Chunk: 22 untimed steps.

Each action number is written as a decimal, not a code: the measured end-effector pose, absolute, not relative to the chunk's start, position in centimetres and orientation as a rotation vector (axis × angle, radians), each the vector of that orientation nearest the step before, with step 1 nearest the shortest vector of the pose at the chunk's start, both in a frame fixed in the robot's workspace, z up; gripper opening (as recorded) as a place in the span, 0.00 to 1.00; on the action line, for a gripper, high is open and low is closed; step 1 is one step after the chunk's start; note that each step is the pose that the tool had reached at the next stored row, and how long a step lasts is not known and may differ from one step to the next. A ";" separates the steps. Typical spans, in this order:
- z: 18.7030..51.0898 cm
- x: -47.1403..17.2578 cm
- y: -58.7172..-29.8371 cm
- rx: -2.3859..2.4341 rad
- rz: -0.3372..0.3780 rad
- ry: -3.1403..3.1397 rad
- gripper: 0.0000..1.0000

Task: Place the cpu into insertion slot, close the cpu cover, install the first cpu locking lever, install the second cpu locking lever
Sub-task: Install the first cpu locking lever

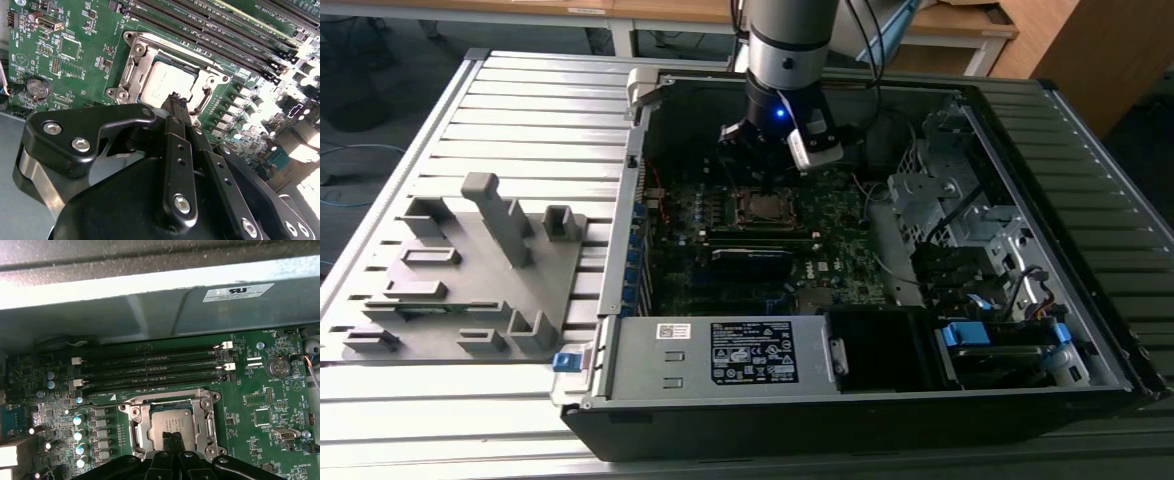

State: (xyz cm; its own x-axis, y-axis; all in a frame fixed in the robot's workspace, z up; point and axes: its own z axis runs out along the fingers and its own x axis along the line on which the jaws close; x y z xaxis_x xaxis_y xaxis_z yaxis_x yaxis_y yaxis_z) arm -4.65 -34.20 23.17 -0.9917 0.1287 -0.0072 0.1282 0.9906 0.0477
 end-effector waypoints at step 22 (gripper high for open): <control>23.2 -5.6 -34.2 0.201 0.074 3.124 0.11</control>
